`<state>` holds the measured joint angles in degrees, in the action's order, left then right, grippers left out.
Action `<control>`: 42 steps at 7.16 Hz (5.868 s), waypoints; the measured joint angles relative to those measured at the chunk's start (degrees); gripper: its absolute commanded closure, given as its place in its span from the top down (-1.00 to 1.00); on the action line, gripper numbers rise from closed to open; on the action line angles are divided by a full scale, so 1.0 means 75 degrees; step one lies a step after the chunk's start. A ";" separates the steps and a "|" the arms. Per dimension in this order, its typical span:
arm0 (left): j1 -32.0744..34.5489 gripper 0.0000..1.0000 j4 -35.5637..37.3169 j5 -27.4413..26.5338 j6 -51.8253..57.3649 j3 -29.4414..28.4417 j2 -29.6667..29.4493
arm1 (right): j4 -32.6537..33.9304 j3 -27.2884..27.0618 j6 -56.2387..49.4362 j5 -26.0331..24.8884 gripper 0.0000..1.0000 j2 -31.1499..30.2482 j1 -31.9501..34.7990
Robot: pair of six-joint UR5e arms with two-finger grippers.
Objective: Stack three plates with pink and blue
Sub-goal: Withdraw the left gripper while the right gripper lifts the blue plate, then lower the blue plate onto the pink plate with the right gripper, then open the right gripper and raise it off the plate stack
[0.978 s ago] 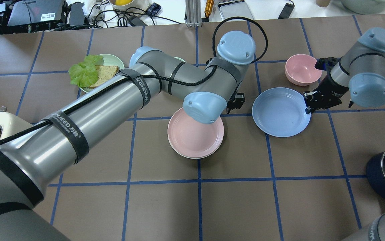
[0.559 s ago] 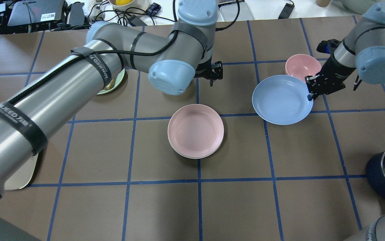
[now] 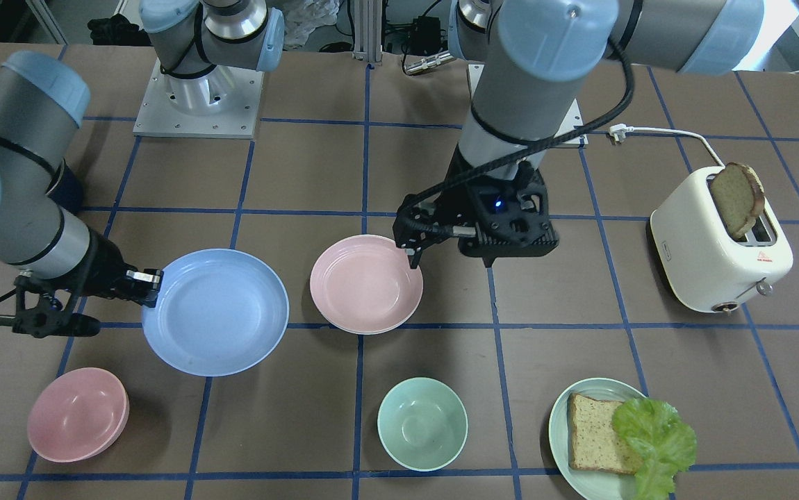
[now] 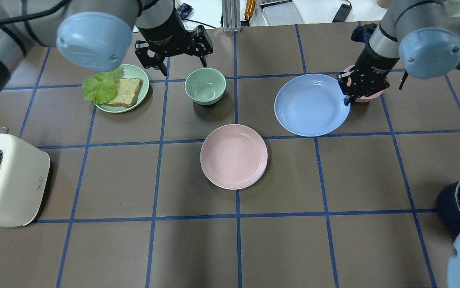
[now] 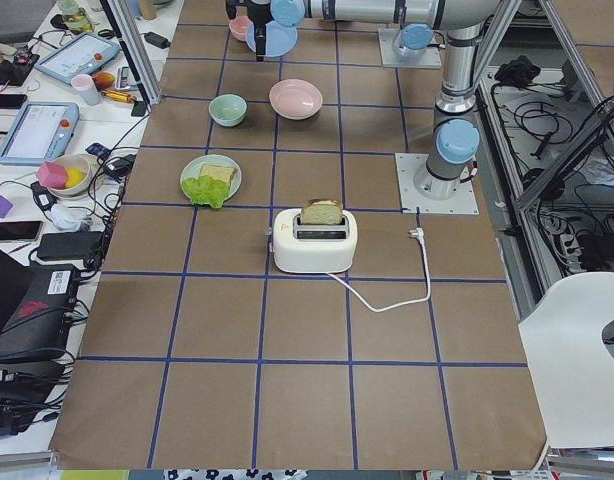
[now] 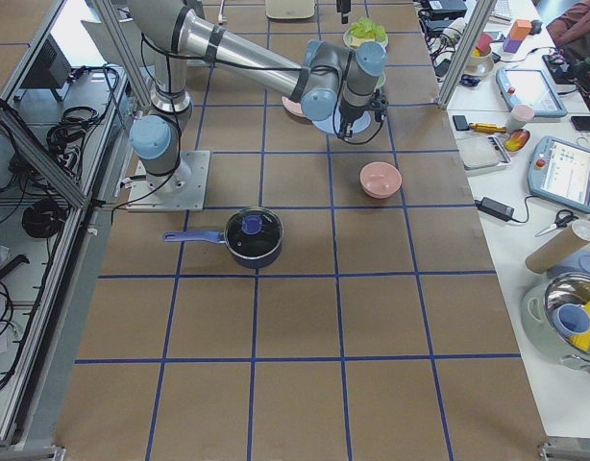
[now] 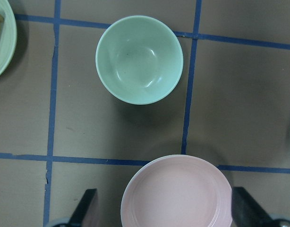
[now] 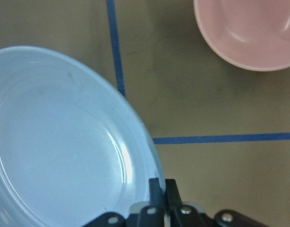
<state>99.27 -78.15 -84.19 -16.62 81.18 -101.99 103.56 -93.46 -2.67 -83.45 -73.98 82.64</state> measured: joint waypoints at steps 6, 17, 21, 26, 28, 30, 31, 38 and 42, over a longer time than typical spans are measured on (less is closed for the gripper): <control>-0.0929 1.00 -0.1426 -0.0463 0.0247 0.0116 0.1143 | 0.0106 -0.0237 0.2387 -0.0011 -1.00 -0.0266 0.2111; -0.1085 1.00 -0.1489 -0.0461 0.0247 0.0218 0.1293 | 0.1552 -0.1532 0.3284 0.0140 -1.00 -0.0225 0.2633; -0.1081 1.00 -0.1487 -0.0467 0.0247 0.0226 0.1294 | 0.1573 -0.1598 0.3282 0.0294 -1.00 -0.0194 0.2692; -0.1094 1.00 -0.1476 -0.0450 0.0247 0.0227 0.1294 | 0.1571 -0.1641 0.3263 0.0321 -1.00 -0.0111 0.2704; -0.1095 1.00 -0.1477 -0.0449 0.0247 0.0227 0.1294 | 0.1586 -0.1693 0.3262 0.0321 -1.00 -0.0085 0.2704; -0.1095 1.00 -0.1485 -0.0459 0.0247 0.0227 0.1294 | 0.1602 -0.1708 0.3254 0.0390 -1.00 -0.0047 0.2704; -0.1095 1.00 -0.1486 -0.0459 0.0247 0.0227 0.1294 | 0.1662 -0.1718 0.3254 0.0437 -1.00 -0.0028 0.2704; -0.1095 1.00 -0.1484 -0.0447 0.0247 0.0216 0.1294 | 0.2044 -0.1862 0.3210 0.0473 -0.74 0.0097 0.2704; -0.1099 1.00 -0.1485 -0.0467 0.0372 0.0215 0.1297 | 0.2088 -0.1844 0.3196 0.0459 0.99 0.0114 0.2687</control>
<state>91.03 -89.29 -87.69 -13.83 82.79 -92.26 119.22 -107.29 21.30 -80.00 -73.13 102.79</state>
